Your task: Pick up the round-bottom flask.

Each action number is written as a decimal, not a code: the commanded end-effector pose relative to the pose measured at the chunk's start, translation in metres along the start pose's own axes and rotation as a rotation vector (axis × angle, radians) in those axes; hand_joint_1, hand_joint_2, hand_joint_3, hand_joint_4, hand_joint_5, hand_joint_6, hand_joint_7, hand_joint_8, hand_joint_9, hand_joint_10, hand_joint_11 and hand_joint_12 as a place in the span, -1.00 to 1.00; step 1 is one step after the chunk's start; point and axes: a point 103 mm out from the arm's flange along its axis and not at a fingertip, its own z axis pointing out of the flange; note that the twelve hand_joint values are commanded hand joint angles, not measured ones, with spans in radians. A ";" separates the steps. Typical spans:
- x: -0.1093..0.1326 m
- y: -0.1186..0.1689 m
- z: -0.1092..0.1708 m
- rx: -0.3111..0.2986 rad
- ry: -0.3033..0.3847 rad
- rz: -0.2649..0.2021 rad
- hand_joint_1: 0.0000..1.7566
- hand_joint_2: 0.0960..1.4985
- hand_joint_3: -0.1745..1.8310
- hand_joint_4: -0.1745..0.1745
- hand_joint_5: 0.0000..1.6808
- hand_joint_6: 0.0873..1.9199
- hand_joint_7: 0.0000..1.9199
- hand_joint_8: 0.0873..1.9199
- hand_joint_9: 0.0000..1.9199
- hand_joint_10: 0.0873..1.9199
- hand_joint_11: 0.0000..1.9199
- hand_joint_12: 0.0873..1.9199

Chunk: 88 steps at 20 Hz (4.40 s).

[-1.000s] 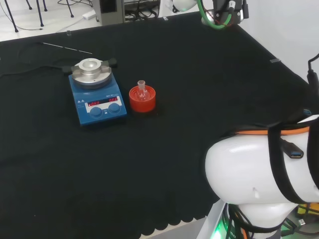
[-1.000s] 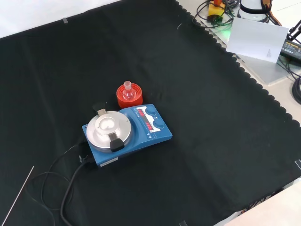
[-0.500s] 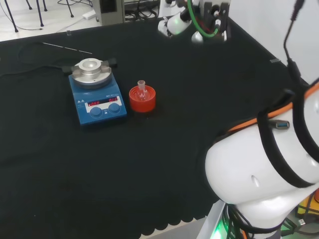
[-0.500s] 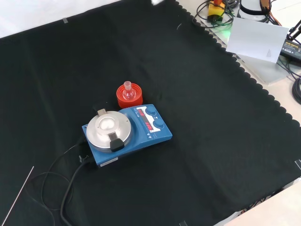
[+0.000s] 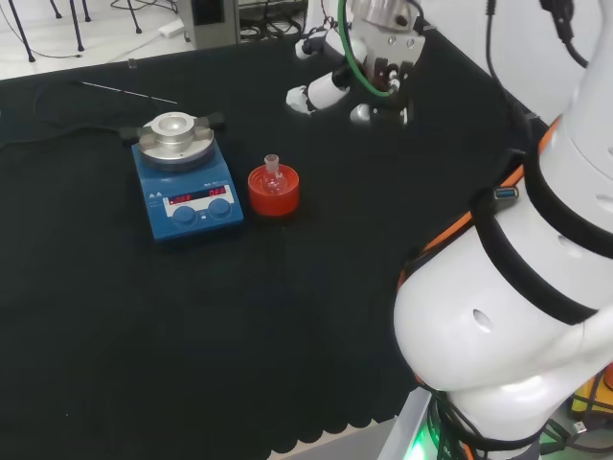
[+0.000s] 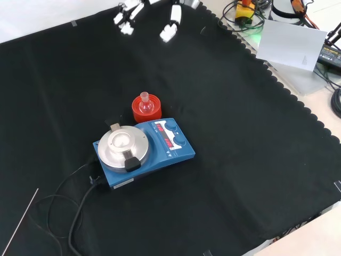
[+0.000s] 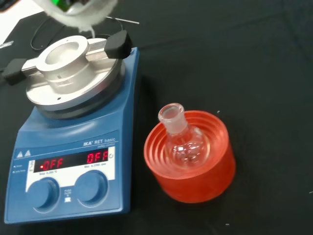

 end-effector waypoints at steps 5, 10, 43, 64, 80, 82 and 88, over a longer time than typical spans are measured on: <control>-0.014 0.047 0.053 -0.077 0.217 -0.011 -0.12 -0.22 -0.47 0.32 -0.48 -1.00 -1.00 -1.00 -1.00 -0.36 -1.00 -0.19; -0.017 0.059 0.080 -0.082 0.253 -0.024 -0.09 -0.22 -0.48 0.34 -0.42 -1.00 -0.99 -1.00 -1.00 -0.37 -1.00 -0.22; -0.041 0.080 0.174 0.002 0.386 -0.026 -0.08 -0.21 -0.48 0.33 -0.32 -1.00 -0.97 -0.98 -0.94 -0.38 -1.00 -0.22; -0.037 0.079 0.201 -0.021 0.471 -0.043 -0.05 -0.24 -0.46 0.31 -0.29 -1.00 -0.94 -0.95 -0.88 -0.41 -1.00 -0.06; -0.028 0.083 0.205 -0.074 0.497 -0.078 -0.02 -0.24 -0.44 0.31 -0.19 -0.98 -0.90 -0.91 -0.82 -0.42 -1.00 0.02; -0.027 0.084 0.206 -0.077 0.497 -0.077 -0.02 -0.24 -0.43 0.31 -0.17 -0.97 -0.89 -0.91 -0.82 -0.42 -1.00 0.02; -0.026 0.086 0.207 -0.094 0.507 -0.077 -0.01 -0.23 -0.43 0.35 -0.08 -0.93 -0.88 -0.89 -0.81 -0.43 -1.00 0.02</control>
